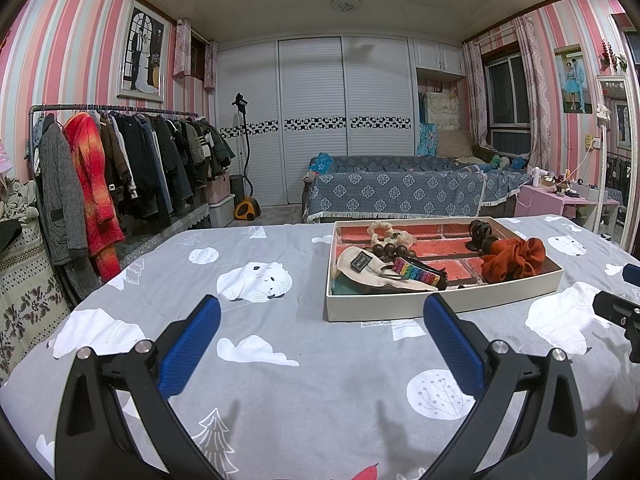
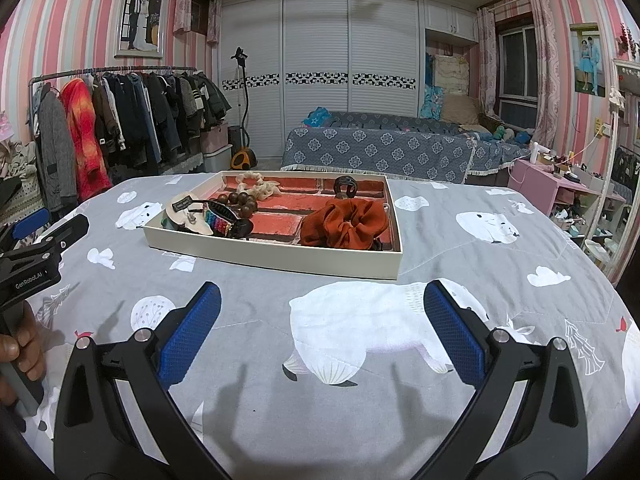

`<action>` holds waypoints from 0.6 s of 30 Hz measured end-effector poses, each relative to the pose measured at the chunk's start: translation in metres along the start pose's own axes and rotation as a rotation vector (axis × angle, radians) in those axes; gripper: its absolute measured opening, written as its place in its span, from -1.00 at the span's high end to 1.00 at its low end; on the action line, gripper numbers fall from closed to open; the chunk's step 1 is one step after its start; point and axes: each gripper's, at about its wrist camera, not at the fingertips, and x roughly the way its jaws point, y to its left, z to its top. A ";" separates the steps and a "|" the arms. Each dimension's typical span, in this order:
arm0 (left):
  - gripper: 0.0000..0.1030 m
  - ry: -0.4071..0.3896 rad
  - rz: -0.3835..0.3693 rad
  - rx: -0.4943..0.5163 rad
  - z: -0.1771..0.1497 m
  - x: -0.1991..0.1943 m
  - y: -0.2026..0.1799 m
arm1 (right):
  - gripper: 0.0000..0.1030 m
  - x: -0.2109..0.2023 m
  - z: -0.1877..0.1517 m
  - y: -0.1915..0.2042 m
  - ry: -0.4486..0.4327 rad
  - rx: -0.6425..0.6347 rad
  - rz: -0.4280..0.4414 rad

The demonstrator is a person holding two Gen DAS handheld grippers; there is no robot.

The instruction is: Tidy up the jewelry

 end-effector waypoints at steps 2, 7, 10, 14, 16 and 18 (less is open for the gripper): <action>-0.92 0.001 0.000 0.001 0.000 0.000 0.000 | -0.92 0.000 0.000 0.000 -0.001 -0.001 0.000; -0.92 0.001 0.000 0.000 0.000 0.000 0.000 | -0.92 0.000 0.000 0.000 -0.001 -0.001 0.000; -0.92 0.002 -0.001 0.000 0.000 0.001 0.000 | -0.92 0.000 0.000 0.000 -0.002 -0.001 0.000; -0.92 0.004 0.000 -0.001 0.000 0.001 0.000 | -0.92 0.000 0.000 0.000 -0.003 -0.002 -0.001; -0.92 0.010 0.001 -0.009 -0.001 0.002 0.001 | -0.92 0.000 0.000 0.000 -0.002 -0.002 -0.001; -0.92 0.017 0.001 -0.020 -0.002 0.004 0.003 | -0.92 0.000 0.000 0.000 -0.001 -0.001 -0.001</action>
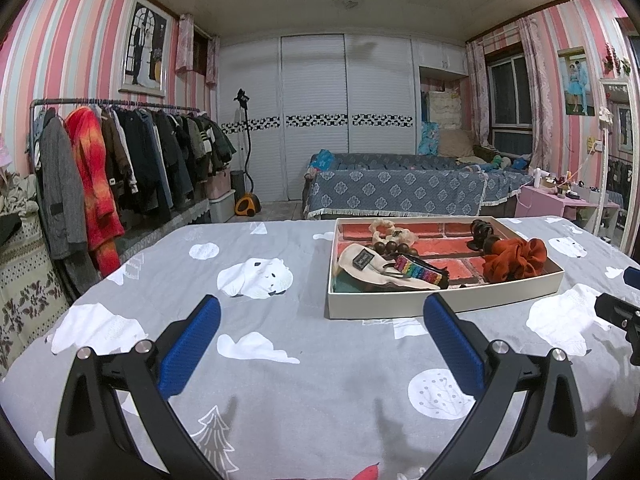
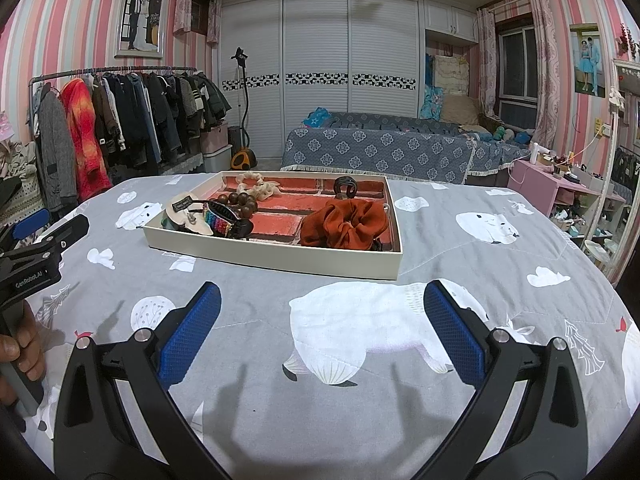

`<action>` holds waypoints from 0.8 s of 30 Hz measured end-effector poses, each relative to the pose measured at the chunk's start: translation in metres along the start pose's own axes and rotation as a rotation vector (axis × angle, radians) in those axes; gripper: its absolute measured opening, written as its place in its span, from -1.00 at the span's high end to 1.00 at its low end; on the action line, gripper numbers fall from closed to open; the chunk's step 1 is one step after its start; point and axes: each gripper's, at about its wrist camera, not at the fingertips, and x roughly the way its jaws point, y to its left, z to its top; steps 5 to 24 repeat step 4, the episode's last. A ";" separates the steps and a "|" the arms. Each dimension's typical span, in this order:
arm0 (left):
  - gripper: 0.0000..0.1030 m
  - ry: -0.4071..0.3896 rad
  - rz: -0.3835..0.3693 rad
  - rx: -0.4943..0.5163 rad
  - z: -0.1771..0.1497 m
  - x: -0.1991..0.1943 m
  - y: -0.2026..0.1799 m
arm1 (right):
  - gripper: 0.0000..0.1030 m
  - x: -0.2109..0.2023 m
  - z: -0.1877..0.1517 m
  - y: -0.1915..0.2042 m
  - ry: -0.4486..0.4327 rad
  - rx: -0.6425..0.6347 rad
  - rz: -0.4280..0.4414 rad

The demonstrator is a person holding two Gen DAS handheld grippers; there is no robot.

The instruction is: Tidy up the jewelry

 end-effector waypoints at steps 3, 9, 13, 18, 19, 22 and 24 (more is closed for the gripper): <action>-0.92 0.003 -0.003 -0.011 -0.001 0.001 0.002 | -0.92 0.000 0.000 0.000 -0.001 -0.001 0.000; -0.92 0.003 -0.004 -0.011 -0.001 0.001 0.002 | -0.92 0.000 0.000 0.000 -0.001 -0.001 0.000; -0.92 0.003 -0.004 -0.011 -0.001 0.001 0.002 | -0.92 0.000 0.000 0.000 -0.001 -0.001 0.000; -0.92 0.003 -0.004 -0.011 -0.001 0.001 0.002 | -0.92 0.000 0.000 0.000 -0.001 -0.001 0.000; -0.92 0.003 -0.004 -0.011 -0.001 0.001 0.002 | -0.92 0.000 0.000 0.000 -0.001 -0.001 0.000; -0.92 0.003 -0.004 -0.011 -0.001 0.001 0.002 | -0.92 0.000 0.000 0.000 -0.001 -0.001 0.000; -0.92 0.003 -0.004 -0.011 -0.001 0.001 0.002 | -0.92 0.000 0.000 0.000 -0.001 -0.001 0.000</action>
